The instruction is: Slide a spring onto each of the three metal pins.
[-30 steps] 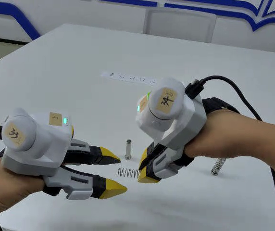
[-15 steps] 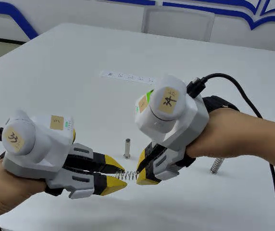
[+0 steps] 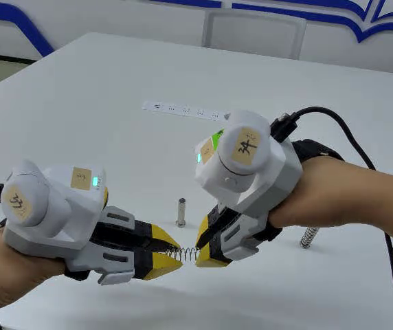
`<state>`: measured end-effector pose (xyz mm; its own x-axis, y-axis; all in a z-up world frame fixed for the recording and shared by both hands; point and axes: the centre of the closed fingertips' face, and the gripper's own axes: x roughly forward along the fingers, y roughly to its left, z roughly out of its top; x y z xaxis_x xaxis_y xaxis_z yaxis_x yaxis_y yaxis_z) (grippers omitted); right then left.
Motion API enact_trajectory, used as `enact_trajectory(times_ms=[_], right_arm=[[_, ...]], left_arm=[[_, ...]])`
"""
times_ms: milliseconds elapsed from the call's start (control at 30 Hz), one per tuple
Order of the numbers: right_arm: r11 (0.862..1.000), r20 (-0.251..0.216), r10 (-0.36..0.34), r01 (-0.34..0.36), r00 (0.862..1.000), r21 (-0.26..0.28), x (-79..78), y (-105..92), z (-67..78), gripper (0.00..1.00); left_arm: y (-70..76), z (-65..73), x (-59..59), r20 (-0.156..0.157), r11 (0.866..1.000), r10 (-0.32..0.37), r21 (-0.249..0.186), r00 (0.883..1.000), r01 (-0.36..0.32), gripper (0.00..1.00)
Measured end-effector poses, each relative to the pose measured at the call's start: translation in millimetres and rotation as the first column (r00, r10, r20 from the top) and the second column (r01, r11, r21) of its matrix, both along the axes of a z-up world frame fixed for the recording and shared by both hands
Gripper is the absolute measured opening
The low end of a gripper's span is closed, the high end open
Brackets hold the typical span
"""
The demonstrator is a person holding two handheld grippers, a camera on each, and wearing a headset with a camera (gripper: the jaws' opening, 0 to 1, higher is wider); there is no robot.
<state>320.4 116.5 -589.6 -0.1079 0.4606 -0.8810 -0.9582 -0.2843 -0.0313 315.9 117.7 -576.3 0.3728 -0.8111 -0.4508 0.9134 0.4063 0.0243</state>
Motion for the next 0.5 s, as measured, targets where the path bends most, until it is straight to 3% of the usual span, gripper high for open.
enact_trajectory(times_ms=[500], right_arm=[[1.000,-0.018,-0.018,0.018,1.000,0.003,1.5,-2.7,-4.1,0.12]], left_arm=[[0.1,7.5,1.9,0.007,0.999,0.007,-0.032,1.000,-0.006,0.10]])
